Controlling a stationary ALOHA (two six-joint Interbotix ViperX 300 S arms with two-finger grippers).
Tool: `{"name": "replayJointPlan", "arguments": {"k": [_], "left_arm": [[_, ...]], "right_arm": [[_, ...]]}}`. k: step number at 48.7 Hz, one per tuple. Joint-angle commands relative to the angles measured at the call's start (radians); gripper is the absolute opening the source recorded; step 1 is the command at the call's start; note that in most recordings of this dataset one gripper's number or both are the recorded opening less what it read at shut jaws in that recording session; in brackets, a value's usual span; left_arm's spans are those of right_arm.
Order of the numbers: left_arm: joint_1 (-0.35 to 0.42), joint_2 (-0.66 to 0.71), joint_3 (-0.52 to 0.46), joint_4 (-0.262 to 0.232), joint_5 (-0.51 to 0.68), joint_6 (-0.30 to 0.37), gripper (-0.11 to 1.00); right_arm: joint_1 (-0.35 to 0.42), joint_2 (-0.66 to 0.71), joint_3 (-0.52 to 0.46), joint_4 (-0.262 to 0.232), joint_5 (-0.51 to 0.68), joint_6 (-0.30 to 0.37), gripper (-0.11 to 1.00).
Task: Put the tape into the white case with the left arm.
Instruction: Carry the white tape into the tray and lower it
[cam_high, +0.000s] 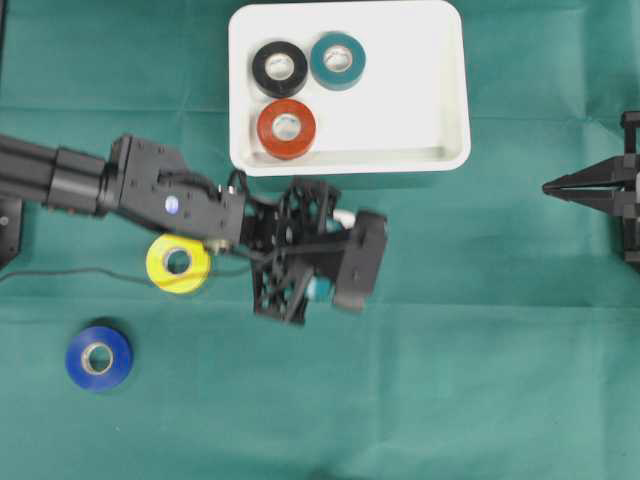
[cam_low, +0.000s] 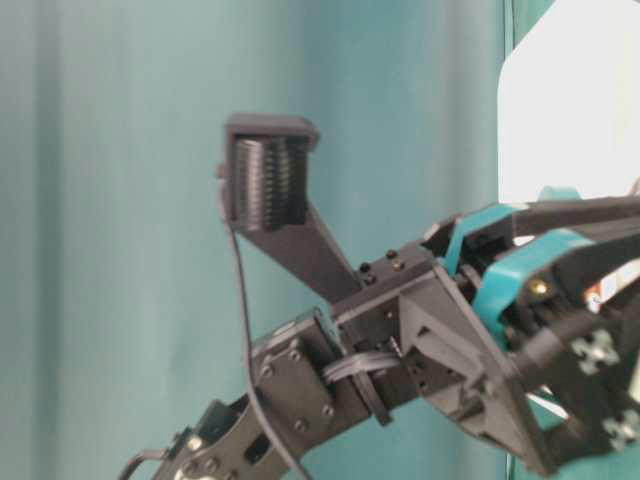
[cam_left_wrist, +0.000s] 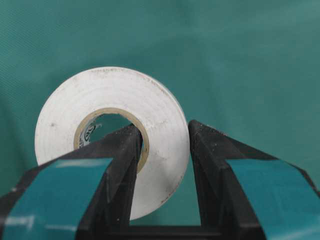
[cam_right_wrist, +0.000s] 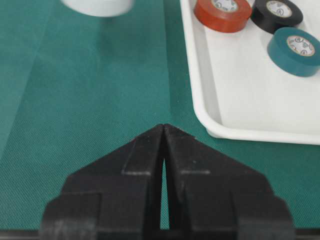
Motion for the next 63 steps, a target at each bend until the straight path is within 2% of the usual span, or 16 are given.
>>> {"name": "replayJointPlan", "arguments": {"k": [1, 8, 23, 29, 43, 63], "left_arm": [[0.025, -0.054, -0.003, 0.002, -0.009, 0.003, 0.28], [0.078, -0.063, 0.002, 0.003, -0.011, 0.025, 0.28], [0.149, -0.066, -0.005, 0.003, -0.028, 0.161, 0.28], [0.189, -0.063, -0.005, 0.003, -0.037, 0.193, 0.28], [0.282, -0.043, -0.005, 0.003, -0.080, 0.225, 0.28], [0.296, -0.026, -0.002, 0.003, -0.104, 0.225, 0.28]], "right_arm": [[-0.002, 0.006, -0.011, -0.002, -0.011, 0.002, -0.09], [-0.002, 0.006, -0.011, 0.000, -0.011, 0.002, -0.09], [-0.002, 0.008, -0.011, -0.002, -0.011, 0.002, -0.09], [-0.002, 0.008, -0.011, -0.002, -0.011, 0.002, -0.09], [-0.002, 0.008, -0.011, 0.000, -0.011, 0.002, -0.09], [-0.002, 0.008, -0.011, 0.000, -0.011, 0.002, -0.09]]}}
